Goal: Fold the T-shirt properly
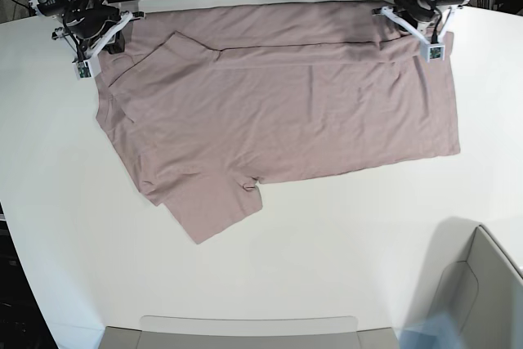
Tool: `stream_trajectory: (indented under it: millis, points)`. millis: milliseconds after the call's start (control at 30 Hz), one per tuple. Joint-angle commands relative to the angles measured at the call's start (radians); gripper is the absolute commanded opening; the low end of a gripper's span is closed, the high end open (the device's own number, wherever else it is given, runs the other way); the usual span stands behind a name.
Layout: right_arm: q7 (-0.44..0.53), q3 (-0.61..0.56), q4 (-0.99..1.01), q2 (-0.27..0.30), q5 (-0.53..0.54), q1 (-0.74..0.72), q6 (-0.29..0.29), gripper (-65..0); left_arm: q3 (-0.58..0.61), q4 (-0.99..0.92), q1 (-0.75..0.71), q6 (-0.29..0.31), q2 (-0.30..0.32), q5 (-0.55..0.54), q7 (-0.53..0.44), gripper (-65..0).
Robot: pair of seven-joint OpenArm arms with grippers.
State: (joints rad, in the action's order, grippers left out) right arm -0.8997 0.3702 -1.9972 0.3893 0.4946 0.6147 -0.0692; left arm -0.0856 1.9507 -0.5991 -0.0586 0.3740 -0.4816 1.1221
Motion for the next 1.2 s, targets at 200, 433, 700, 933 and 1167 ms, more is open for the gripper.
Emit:
stream_trajectory:
  millis: [200, 433, 700, 933, 1167]
  points:
    - [0.006, 0.108, -0.049, 0.003, 0.000, -0.112, 0.002, -65.0, -0.047, 0.062, 0.083, -0.008, 0.012, 0.002, 0.094, -65.0]
    - [-0.094, 0.099, -0.040, 0.026, 0.000, -0.261, -0.002, -65.0, -0.194, 0.057, 0.084, -0.008, 0.012, 0.004, 0.097, -65.0]
    - [-0.157, -0.020, 0.031, 0.024, -0.001, -0.428, -0.002, -65.0, -0.216, 0.057, 0.077, -0.002, 0.000, 0.001, 0.097, -65.0]
    - [-0.152, -0.058, 0.171, 0.023, -0.001, -0.500, -0.002, -65.0, -0.217, 0.057, 0.021, -0.001, -0.045, 0.001, 0.098, -65.0]
    - [-0.124, -0.058, 0.272, 0.023, -0.001, -0.522, -0.002, -65.0, -0.130, -0.012, 0.000, -0.001, -0.056, 0.004, 0.097, -65.0]
